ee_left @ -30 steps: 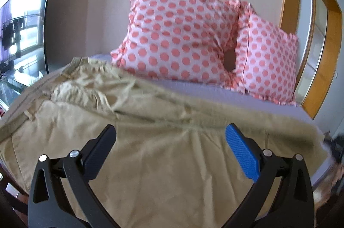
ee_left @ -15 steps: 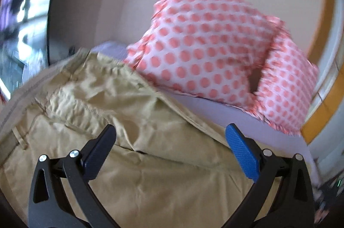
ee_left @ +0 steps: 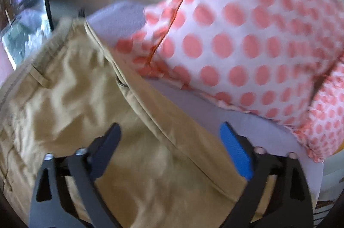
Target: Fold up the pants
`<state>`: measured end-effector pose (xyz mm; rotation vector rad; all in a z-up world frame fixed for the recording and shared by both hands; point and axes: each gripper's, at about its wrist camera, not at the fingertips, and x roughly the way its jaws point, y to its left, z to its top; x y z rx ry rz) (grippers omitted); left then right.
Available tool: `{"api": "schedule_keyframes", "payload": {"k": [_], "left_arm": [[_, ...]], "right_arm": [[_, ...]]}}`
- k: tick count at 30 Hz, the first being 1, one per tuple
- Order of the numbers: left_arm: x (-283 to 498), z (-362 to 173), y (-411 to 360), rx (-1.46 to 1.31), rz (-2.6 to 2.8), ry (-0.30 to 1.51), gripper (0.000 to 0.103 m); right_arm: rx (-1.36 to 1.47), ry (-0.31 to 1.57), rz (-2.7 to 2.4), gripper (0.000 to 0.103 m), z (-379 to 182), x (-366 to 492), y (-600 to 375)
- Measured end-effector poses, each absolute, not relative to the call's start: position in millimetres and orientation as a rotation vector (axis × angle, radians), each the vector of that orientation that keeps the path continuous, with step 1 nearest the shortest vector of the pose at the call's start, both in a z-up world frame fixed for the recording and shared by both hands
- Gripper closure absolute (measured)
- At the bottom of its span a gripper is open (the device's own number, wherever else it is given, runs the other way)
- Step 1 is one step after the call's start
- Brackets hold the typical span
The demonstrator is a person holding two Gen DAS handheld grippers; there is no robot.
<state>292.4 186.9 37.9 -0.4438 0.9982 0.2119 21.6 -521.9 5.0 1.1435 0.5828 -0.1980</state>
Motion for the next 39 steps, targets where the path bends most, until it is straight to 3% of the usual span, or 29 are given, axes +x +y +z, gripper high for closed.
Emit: {"api": "schedule_keyframes", "payload": {"k": [2, 3, 4, 5, 6, 8, 13, 18, 24, 25, 26, 27, 28, 31, 39], "left_arm": [[297.3, 27.3, 191.9, -0.456, 0.247, 1.027, 0.038], [293.3, 30.1, 192.7, -0.439, 0.262, 0.981, 0.066], [291.8, 28.5, 193.9, -0.44, 0.251, 0.984, 0.086], [288.7, 25.9, 196.4, -0.466, 0.214, 0.998, 0.097], [277.6, 28.2, 199.3, -0.484, 0.208, 0.982, 0.098], [245.4, 44.6, 199.6, -0.472, 0.179, 0.902, 0.099], [82.5, 84.8, 205.3, -0.487, 0.084, 0.676, 0.097], [-38.9, 44.8, 208.5, -0.547, 0.123, 0.683, 0.096], [-74.9, 5.7, 205.2, -0.581, 0.152, 0.727, 0.094], [-78.1, 2.2, 203.3, -0.589, 0.15, 0.716, 0.094], [-80.9, 1.1, 202.2, -0.592, 0.148, 0.705, 0.091], [-87.9, 0.6, 200.9, -0.592, 0.146, 0.687, 0.089], [-93.6, 0.8, 200.0, -0.589, 0.143, 0.673, 0.089], [-106.9, 3.9, 198.4, -0.581, 0.144, 0.637, 0.083], [-140.3, 19.7, 218.9, -0.627, 0.224, 0.501, 0.064]], "right_arm": [[1.138, 0.574, -0.189, 0.1, 6.3, 23.1, -523.0], [1.135, 0.566, -0.186, 0.1, 7.6, 23.7, -522.9], [1.127, 0.552, -0.181, 0.1, 10.4, 24.7, -523.3], [1.123, 0.54, -0.177, 0.1, 12.8, 25.1, -523.5], [1.119, 0.523, -0.173, 0.1, 16.5, 24.6, -524.5], [1.108, 0.486, -0.162, 0.1, 27.9, 20.3, -528.0], [1.024, 0.418, -0.209, 0.101, 54.9, -12.0, -539.6], [1.019, 0.481, -0.261, 0.101, 36.2, -26.7, -546.1], [0.931, 0.571, -0.347, 0.096, 27.0, -33.0, -542.4], [0.906, 0.567, -0.379, 0.078, 30.5, -37.0, -541.5], [0.887, 0.554, -0.406, 0.042, 33.2, -42.6, -541.6], [0.873, 0.525, -0.428, 0.028, 36.0, -48.2, -541.3], [0.848, 0.477, -0.45, 0.026, 38.6, -55.7, -540.5], [0.812, 0.489, -0.485, 0.038, 32.6, -58.7, -542.6], [0.75, 0.485, -0.367, 0.048, 18.1, -44.4, -519.2]]}}
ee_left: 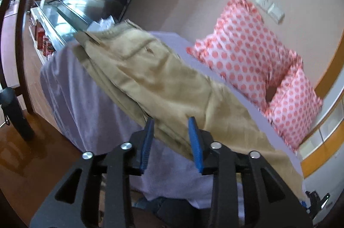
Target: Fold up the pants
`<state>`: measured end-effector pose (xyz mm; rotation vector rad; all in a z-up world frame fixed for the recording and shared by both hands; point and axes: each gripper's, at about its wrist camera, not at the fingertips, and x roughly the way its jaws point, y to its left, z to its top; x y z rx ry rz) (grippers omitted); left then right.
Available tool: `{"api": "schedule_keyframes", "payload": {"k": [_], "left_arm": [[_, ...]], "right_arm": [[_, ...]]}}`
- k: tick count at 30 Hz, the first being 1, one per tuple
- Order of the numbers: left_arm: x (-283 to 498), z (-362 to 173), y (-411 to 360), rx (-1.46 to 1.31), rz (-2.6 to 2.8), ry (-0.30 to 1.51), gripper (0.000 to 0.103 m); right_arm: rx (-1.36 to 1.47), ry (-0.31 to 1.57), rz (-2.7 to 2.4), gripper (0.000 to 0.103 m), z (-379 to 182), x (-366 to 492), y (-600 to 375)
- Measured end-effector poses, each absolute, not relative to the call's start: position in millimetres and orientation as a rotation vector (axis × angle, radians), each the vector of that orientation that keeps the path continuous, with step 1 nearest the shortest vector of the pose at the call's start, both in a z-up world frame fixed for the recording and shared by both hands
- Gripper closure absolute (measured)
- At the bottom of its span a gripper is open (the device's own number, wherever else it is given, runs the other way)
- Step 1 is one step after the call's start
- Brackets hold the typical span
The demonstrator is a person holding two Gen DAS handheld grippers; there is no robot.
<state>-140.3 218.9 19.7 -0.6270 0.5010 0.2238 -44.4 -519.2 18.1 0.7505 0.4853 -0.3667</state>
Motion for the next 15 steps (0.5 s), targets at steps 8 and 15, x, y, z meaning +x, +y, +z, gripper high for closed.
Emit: {"api": "schedule_keyframes", "payload": {"k": [8, 15], "left_arm": [[-137.2, 9.9, 226.2, -0.649, 0.185, 0.521, 0.058], [-140.4, 3.2, 227.3, -0.668, 0.139, 0.501, 0.034]], "right_arm": [[0.636, 0.433, -0.255, 0.099, 30.0, -18.2, -496.0], [0.443, 0.373, 0.278, 0.099, 105.5, 39.3, -344.5]]}}
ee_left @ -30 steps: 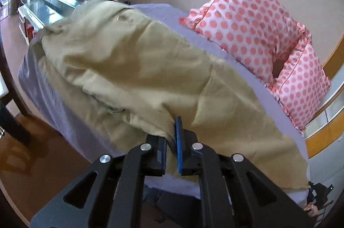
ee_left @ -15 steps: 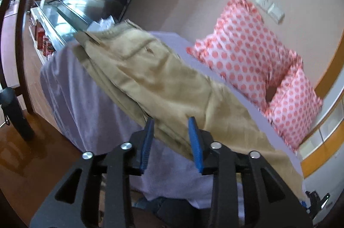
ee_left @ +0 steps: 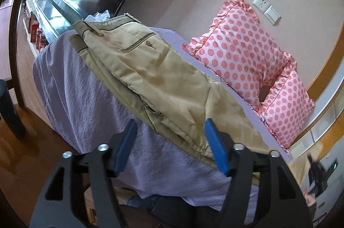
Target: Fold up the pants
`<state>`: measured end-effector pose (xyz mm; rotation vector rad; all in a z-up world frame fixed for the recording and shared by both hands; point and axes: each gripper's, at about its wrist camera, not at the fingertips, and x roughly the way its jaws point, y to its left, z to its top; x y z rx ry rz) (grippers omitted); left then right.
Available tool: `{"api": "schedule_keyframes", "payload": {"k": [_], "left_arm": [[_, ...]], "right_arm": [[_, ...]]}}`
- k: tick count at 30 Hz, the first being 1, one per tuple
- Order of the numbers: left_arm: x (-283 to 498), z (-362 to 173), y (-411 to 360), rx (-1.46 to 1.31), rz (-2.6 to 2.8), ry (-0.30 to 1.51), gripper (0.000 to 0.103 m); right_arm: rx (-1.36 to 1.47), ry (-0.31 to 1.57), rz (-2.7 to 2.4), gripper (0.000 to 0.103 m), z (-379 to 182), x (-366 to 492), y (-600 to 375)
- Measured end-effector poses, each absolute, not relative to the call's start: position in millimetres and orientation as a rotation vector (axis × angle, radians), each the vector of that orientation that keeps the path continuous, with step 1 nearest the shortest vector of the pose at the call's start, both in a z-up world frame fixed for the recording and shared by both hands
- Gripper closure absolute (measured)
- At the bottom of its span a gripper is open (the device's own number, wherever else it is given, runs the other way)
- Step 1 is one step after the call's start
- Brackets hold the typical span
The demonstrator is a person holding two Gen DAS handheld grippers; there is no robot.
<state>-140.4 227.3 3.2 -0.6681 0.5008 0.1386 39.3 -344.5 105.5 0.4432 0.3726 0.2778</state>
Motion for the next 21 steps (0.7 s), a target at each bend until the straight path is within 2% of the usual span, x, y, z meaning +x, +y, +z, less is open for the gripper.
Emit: {"api": "schedule_keyframes", "payload": {"k": [2, 4, 7, 9, 11, 12, 16, 21], "left_arm": [[-140.8, 2.9, 225.0, -0.667, 0.113, 0.493, 0.032], [-139.5, 2.6, 220.5, -0.653, 0.086, 0.493, 0.029], [-134.8, 0.0, 215.5, -0.63, 0.047, 0.515, 0.027], [-131.6, -3.2, 214.4, -0.621, 0.026, 0.531, 0.025], [-128.2, -5.4, 213.3, -0.623, 0.0, 0.539, 0.024], [-125.3, -7.0, 212.0, -0.627, -0.018, 0.544, 0.023], [-113.4, -6.6, 204.7, -0.61, -0.023, 0.547, 0.022], [-98.6, -11.9, 211.6, -0.666, 0.034, 0.586, 0.022]], "right_arm": [[0.374, 0.419, 0.45, 0.098, 107.8, 50.6, -284.2], [0.231, 0.58, 0.642, 0.097, 92.7, 59.2, -208.6], [-0.027, 0.769, 0.754, 0.083, 60.2, 50.1, -140.2], [-0.073, 0.785, 0.76, 0.063, 50.7, 39.8, -131.7], [-0.011, 0.769, 0.762, 0.029, 53.9, 37.4, -144.0], [0.034, 0.751, 0.752, 0.024, 58.4, 37.0, -152.6], [0.173, 0.705, 0.738, 0.019, 71.4, 38.9, -178.1], [0.246, 0.735, 0.71, 0.019, 65.2, 43.7, -186.1]]}}
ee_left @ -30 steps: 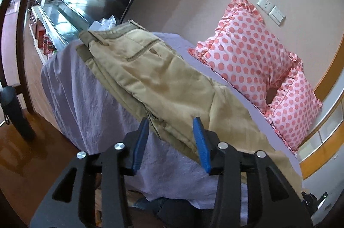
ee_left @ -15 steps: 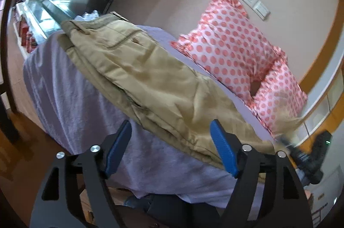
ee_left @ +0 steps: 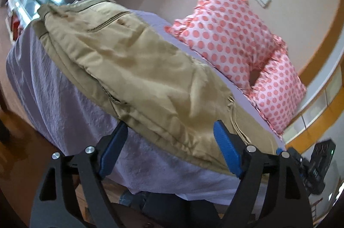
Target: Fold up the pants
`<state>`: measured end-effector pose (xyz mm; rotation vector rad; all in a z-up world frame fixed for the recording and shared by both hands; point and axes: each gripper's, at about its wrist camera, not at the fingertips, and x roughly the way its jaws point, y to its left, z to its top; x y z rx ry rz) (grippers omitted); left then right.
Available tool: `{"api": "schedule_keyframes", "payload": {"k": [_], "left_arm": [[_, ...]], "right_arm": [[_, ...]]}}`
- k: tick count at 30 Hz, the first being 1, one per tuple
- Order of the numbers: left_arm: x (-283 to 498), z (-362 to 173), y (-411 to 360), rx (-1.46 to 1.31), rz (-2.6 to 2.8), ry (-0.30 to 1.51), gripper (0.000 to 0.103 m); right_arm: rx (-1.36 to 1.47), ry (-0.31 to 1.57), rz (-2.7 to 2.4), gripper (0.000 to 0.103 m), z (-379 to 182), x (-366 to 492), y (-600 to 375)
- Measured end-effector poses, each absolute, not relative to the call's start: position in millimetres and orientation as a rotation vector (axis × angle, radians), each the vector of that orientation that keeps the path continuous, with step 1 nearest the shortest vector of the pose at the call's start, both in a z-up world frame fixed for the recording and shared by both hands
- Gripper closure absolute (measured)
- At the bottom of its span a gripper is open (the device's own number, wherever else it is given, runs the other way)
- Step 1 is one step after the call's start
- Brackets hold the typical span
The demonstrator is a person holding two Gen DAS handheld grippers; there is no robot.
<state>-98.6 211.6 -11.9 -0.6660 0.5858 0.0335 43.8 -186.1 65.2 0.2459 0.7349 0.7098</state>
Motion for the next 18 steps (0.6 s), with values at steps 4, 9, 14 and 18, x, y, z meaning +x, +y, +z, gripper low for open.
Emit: {"api": "schedule_keyframes", "payload": {"k": [4, 9, 14, 18], "left_arm": [[-99.2, -17.0, 219.6, -0.694, 0.067, 0.619, 0.022], [-96.9, -2.4, 232.8, -0.704, 0.083, 0.567, 0.03], [-85.9, 11.5, 276.6, -0.767, 0.176, 0.489, 0.032], [-80.7, -2.4, 319.3, -0.903, 0.252, 0.474, 0.051]], "right_arm": [[0.265, 0.756, 0.707, 0.019, 56.2, 43.4, -185.0], [0.298, 0.764, 0.705, 0.019, 50.5, 46.0, -187.7], [0.335, 0.762, 0.716, 0.018, 48.8, 46.8, -195.4], [0.344, 0.758, 0.707, 0.018, 48.9, 46.8, -200.7]]}}
